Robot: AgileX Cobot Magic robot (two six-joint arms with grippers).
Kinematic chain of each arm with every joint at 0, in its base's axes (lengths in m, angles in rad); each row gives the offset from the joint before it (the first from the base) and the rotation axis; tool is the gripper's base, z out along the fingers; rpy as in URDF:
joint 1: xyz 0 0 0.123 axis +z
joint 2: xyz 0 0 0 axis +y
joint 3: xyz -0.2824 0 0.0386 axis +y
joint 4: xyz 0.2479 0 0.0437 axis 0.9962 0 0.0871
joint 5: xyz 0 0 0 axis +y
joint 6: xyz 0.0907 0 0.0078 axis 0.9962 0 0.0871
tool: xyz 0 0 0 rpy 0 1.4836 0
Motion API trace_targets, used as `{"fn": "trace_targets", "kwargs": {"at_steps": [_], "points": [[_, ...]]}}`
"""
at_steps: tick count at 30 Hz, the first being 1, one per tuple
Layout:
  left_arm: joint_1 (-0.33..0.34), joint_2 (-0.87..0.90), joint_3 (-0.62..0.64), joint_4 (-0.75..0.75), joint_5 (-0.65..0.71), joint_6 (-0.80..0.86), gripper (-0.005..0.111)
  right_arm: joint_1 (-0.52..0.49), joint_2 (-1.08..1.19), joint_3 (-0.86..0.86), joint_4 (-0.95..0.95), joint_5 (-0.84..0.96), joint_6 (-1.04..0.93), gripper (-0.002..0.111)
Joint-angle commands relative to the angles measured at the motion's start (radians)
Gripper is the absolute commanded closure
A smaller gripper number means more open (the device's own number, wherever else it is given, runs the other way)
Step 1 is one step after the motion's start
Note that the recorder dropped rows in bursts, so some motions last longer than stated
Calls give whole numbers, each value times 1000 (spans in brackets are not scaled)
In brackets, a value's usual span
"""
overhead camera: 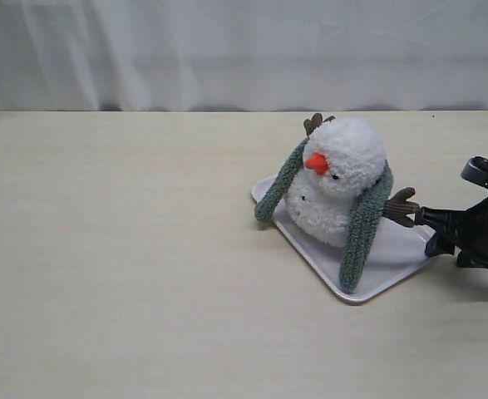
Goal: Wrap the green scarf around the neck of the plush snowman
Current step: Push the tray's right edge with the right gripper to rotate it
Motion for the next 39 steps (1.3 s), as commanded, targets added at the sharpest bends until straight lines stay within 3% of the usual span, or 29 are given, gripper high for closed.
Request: {"fn": "trace_targets", "kwargs": {"at_steps": [1,8,20,29,39], "points": [[0,-3,3,-1,-14,-2,107,-5,20,-3,99,-4,-98,60],[0,-3,3,-1,-14,-2,107,-5,20,-3,104,20,-117,63],[0,-3,3,-1,-9,-2,107,-5,20,-3,104,37,-249,104],[0,-3,3,-1,-9,-2,107,-5,20,-3,133,23,-308,104],[0,-3,3,-1,-9,-2,107,-5,20,-3,431,19,-706,104]]}}
